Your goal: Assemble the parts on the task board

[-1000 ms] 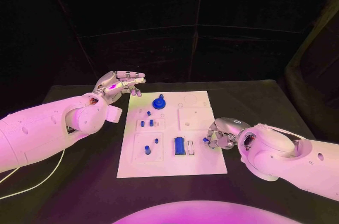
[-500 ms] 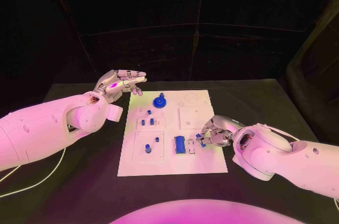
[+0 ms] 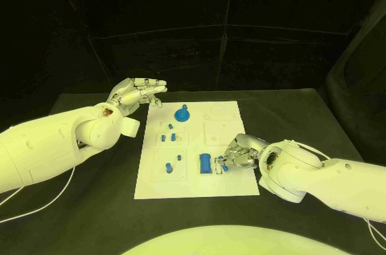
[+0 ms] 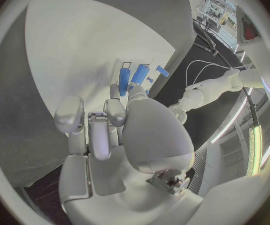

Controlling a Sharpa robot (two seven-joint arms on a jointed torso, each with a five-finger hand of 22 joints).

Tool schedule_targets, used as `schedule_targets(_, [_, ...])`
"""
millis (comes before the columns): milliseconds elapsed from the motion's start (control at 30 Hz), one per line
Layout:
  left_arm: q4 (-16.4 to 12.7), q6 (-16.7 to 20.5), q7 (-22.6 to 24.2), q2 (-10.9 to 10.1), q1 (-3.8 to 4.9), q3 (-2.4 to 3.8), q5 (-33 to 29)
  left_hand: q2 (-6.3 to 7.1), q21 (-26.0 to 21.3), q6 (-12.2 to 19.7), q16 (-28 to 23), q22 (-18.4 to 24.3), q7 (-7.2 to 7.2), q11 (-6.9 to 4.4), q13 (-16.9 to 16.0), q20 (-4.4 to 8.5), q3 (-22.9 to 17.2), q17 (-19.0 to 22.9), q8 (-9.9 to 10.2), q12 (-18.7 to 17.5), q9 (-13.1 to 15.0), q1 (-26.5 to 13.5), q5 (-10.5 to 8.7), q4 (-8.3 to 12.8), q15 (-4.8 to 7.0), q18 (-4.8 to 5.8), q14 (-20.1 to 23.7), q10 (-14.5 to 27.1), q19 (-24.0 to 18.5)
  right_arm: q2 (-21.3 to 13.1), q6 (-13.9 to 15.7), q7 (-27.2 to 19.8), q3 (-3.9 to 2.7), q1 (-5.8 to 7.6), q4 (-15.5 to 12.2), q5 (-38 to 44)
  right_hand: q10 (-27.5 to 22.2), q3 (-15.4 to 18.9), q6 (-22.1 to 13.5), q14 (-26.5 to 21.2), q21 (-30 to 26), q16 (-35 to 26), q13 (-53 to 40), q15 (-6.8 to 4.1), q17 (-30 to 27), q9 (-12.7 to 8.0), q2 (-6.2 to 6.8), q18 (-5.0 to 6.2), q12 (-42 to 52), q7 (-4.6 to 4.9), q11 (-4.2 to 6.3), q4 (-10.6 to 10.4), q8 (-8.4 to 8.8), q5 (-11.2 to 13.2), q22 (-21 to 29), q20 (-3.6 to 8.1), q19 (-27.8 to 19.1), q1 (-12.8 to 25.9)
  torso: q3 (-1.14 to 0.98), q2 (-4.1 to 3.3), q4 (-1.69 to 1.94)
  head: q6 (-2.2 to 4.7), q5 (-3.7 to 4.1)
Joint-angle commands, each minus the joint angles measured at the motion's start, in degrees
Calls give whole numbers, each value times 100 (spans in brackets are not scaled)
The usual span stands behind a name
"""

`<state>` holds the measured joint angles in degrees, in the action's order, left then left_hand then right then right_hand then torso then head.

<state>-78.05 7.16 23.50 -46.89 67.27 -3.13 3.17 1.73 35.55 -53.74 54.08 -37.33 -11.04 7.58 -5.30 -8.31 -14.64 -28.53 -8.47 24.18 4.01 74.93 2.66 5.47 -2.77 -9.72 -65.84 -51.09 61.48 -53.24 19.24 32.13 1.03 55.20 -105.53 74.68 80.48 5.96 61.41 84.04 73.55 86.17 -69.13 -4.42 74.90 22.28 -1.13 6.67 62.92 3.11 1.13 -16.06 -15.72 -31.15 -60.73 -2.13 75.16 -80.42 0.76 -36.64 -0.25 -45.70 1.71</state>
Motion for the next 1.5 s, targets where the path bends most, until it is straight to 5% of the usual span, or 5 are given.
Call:
schedule_targets(33, [-14, -61, 23, -2, 8, 5, -18, -64, -9, -10, -39, 7, -21, -5, 6, -13, 18, 6, -19, 36, -6, 13, 9, 6, 9, -73, 29, 42, 32, 35, -111, 100, -2, 7, 16, -126, 32, -6, 45, 466, -2, 18, 9, -24, 869, 3, 9, -88, -34, 7, 5, -35, 16, 27, 10, 25, 28, 57, -1, 5, 2, -6, -1])
schedule_targets(600, [-22, -69, 10, -12, 8, 5, -18, -64, -9, -10, -39, 7, -21, -5, 6, -13, 18, 6, -19, 36, -6, 13, 9, 6, 9, -73, 29, 42, 32, 223, -354, 211, -2, 8, 208, -3, 57, -40, 118, 465, -11, 17, 26, -29, 871, -2, -10, -88, -86, 6, 7, -53, 95, 196, 16, 37, 20, 281, 0, -4, 9, -38, 0])
schedule_targets(1033, [-19, -70, 6, -15, 8, 5, -18, -69, -17, -10, -40, 13, -22, -5, 11, -12, 22, 14, -25, 42, -7, 18, 9, 10, 9, -74, 35, 45, 30, 293, -344, 232, -2, 8, 266, 219, 83, 367, 223, 458, -52, -5, 13, -2, 843, 38, 9, -78, -145, 28, -24, -42, 231, 1356, 61, 10, -11, 1041, -5, 4, -7, -53, -16])
schedule_targets(1233, [-15, -71, 2, -15, 8, 5, -18, -69, -17, -10, -40, 13, -22, -5, 11, -12, 22, 14, -25, 42, -7, 18, 9, 10, 9, -74, 35, 45, 30, 300, -392, 227, -2, 8, 257, 236, 82, 407, 233, 459, -52, -4, 14, -2, 847, 48, 0, -78, -156, 27, -23, -45, 241, 1408, 58, 10, -10, 1071, -4, 8, -2, -54, -9])
schedule_targets(1500, [-12, -74, 0, -15, 9, 5, -18, -69, -17, -10, -40, 13, -22, -5, 11, -12, 22, 14, -25, 42, -7, 18, 9, 10, 9, -74, 35, 45, 30, 292, -458, 220, -2, 8, 218, 241, 146, 449, 417, 477, 8, 44, -94, -37, 930, 122, -234, -95, -36, -42, 29, -44, 182, 1335, -47, 32, 45, 1165, -6, 8, -8, -55, -4])
